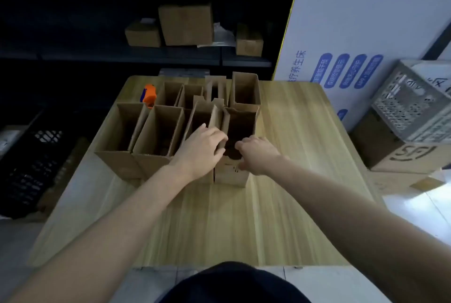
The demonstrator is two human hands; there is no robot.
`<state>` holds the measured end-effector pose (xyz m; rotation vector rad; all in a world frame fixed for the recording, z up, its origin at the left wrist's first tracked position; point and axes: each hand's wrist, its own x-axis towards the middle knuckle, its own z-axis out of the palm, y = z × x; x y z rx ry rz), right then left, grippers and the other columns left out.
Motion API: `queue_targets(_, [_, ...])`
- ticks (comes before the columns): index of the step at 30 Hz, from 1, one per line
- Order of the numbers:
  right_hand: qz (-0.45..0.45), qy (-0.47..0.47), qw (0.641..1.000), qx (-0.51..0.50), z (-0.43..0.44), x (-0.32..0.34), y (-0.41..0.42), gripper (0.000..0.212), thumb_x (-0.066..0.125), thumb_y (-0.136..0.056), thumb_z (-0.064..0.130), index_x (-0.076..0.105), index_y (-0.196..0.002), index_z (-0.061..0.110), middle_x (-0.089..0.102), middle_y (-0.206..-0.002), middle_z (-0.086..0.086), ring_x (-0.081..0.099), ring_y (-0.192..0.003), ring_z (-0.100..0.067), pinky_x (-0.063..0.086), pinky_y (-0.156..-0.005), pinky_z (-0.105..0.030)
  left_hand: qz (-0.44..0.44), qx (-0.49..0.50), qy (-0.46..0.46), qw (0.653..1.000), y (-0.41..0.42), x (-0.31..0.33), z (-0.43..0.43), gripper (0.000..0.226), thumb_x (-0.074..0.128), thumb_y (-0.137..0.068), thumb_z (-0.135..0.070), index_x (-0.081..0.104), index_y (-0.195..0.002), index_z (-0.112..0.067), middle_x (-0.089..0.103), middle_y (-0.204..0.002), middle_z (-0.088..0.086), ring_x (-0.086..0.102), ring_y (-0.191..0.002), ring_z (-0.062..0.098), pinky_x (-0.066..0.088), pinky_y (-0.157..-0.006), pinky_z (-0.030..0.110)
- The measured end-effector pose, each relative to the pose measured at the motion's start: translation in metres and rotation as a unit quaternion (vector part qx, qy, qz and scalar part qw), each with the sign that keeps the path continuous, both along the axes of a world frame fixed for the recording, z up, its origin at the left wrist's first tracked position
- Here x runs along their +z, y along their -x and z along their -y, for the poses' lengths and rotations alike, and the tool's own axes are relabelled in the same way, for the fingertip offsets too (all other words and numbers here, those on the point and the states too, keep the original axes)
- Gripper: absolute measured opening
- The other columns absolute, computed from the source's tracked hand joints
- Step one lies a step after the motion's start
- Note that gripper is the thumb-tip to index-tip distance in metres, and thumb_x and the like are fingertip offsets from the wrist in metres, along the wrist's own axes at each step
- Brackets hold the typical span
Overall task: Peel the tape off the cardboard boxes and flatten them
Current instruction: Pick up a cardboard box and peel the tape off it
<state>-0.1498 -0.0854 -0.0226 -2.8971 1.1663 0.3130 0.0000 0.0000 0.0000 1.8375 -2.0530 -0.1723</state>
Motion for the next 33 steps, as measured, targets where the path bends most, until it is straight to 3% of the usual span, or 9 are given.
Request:
queue_targets(4, [-0.057,0.009,0.998,-0.002,-0.006,-0.016,-0.004,0.023,0.056,-0.092,0.030,0.056,-0.111,0.018,0.061,-0.091,-0.001,0.057,-0.097,-0.025,0.031,-0.099,-0.038,-0.023,-0.001,-0.016,1.000,-0.001,-0.009,-0.005,0.029,0.050,-0.096,-0.021,0.056,-0.124,-0.018,0.055,-0.126,-0.004,0.050,-0.116,0.009,0.033,-0.095,0.017])
queue_targets(9, [-0.057,0.042,0.997,-0.022,-0.003,-0.020,0.001,0.010,0.055,-0.091,0.016,0.064,-0.091,0.020,0.065,-0.081,0.003,0.055,-0.089,-0.023,0.027,-0.098,-0.035,-0.027,-0.013,-0.021,0.999,-0.002,-0.014,-0.007,0.028,0.050,-0.096,-0.021,0.057,-0.123,-0.017,0.055,-0.124,-0.005,0.052,-0.113,0.009,0.038,-0.090,0.016])
queue_targets(15, [0.115,0.006,0.990,-0.086,0.011,0.014,0.020,0.018,0.047,-0.094,0.021,0.063,-0.101,0.023,0.055,-0.078,0.007,0.053,-0.085,-0.020,0.028,-0.099,-0.035,-0.037,-0.011,-0.005,0.999,0.007,-0.015,0.002,0.033,0.054,-0.094,-0.024,0.055,-0.127,-0.017,0.053,-0.129,-0.003,0.047,-0.122,0.012,0.035,-0.099,0.020])
queue_targets(17, [0.182,-0.041,0.972,-0.146,0.017,0.032,0.031,0.024,0.045,-0.093,0.020,0.062,-0.111,0.020,0.055,-0.084,0.003,0.055,-0.092,-0.023,0.032,-0.099,-0.037,-0.046,-0.003,-0.004,0.999,0.015,-0.014,0.008,0.039,0.057,-0.093,-0.030,0.051,-0.130,-0.020,0.049,-0.133,-0.004,0.045,-0.124,0.012,0.032,-0.099,0.021])
queue_targets(20, [0.264,-0.132,0.925,-0.238,0.025,0.048,0.053,0.023,0.048,-0.090,0.013,0.063,-0.108,0.012,0.059,-0.088,-0.005,0.060,-0.084,-0.023,0.047,-0.071,-0.030,-0.059,0.001,-0.022,0.998,0.025,-0.015,0.016,0.052,0.060,-0.089,-0.040,0.044,-0.135,-0.024,0.040,-0.140,-0.006,0.037,-0.129,0.014,0.029,-0.103,0.027])
queue_targets(23, [0.344,-0.217,0.853,-0.328,0.032,0.046,0.077,0.019,0.052,-0.091,0.011,0.065,-0.104,0.006,0.063,-0.096,-0.010,0.057,-0.074,-0.014,0.046,-0.056,-0.024,-0.065,-0.012,-0.064,0.996,0.033,-0.018,0.021,0.065,0.064,-0.083,-0.048,0.038,-0.139,-0.026,0.032,-0.143,-0.007,0.029,-0.132,0.015,0.029,-0.109,0.037])
queue_targets(28, [0.380,-0.304,0.758,-0.436,0.034,0.023,0.112,0.033,0.053,-0.095,0.016,0.056,-0.127,0.008,0.057,-0.116,-0.007,0.051,-0.094,-0.016,0.041,-0.083,-0.028,-0.104,-0.036,-0.116,0.987,0.044,-0.028,0.026,0.067,0.068,-0.082,-0.044,0.039,-0.138,-0.023,0.033,-0.142,-0.009,0.032,-0.129,0.013,0.032,-0.108,0.035])
queue_targets(31, [0.378,-0.329,0.727,-0.469,0.027,0.001,0.128,0.034,0.055,-0.095,0.017,0.056,-0.127,0.008,0.057,-0.123,-0.010,0.053,-0.112,-0.025,0.042,-0.098,-0.036,-0.147,-0.034,-0.148,0.977,0.050,-0.035,0.029,0.062,0.068,-0.084,-0.035,0.042,-0.138,-0.018,0.036,-0.141,-0.007,0.035,-0.129,0.012,0.032,-0.106,0.029])
queue_targets(33, [0.376,-0.296,0.741,-0.472,0.023,-0.010,0.134,0.034,0.060,-0.091,0.022,0.057,-0.122,0.009,0.059,-0.119,-0.011,0.054,-0.113,-0.027,0.045,-0.097,-0.039,-0.174,-0.029,-0.149,0.973,0.054,-0.038,0.030,0.059,0.069,-0.084,-0.031,0.045,-0.136,-0.017,0.037,-0.139,-0.008,0.037,-0.127,0.011,0.030,-0.104,0.025])
